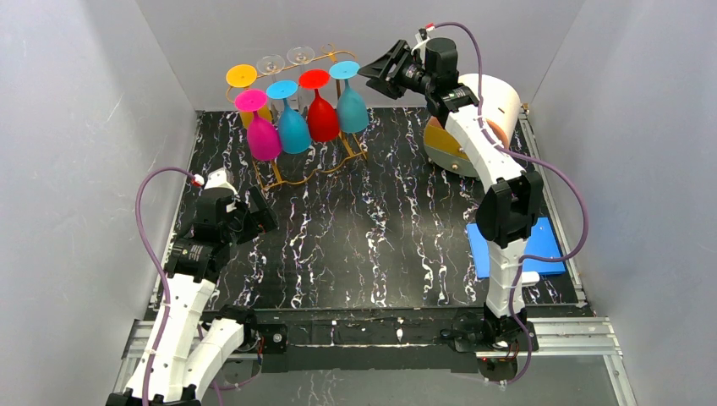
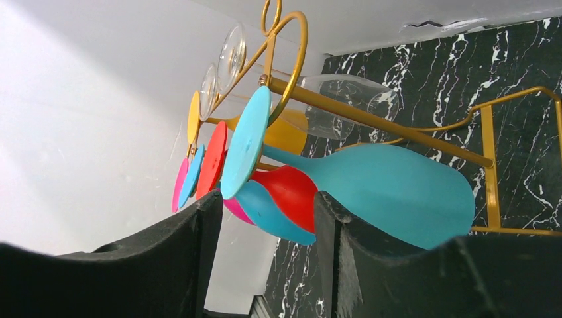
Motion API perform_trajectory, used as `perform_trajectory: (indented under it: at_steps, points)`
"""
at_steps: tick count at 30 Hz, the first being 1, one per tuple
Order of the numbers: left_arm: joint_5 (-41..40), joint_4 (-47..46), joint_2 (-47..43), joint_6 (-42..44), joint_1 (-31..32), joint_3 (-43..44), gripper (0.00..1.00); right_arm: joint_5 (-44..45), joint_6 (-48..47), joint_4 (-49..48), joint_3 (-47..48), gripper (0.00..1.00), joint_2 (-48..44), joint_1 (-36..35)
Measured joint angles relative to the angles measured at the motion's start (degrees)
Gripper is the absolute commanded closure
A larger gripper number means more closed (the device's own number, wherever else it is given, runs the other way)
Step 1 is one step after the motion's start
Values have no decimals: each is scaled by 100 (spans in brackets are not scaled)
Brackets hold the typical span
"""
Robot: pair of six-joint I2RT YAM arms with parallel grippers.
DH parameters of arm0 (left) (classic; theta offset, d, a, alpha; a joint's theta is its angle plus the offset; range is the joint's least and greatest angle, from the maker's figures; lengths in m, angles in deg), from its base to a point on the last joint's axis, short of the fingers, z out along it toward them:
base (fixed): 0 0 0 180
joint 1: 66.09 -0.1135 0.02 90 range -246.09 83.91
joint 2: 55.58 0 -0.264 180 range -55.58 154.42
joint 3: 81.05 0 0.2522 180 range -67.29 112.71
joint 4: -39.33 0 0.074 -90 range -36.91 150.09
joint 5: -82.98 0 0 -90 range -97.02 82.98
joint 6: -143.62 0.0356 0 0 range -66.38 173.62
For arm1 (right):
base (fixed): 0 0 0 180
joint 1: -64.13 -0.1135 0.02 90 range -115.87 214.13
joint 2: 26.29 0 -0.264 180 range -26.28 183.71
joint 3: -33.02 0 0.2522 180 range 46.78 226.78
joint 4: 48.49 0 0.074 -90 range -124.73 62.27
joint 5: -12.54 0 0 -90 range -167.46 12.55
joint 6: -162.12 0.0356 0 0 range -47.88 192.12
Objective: Take the wine glass off the wine glass rack
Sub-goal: Pick up the wine glass from the wine rack.
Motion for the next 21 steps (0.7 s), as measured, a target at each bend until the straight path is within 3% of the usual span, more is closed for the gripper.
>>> perform_trajectory:
  at_steps: [21]
  points:
    - [-24, 9, 59, -2, 0, 0, 2, 48, 162, -133, 612, 53, 446, -28]
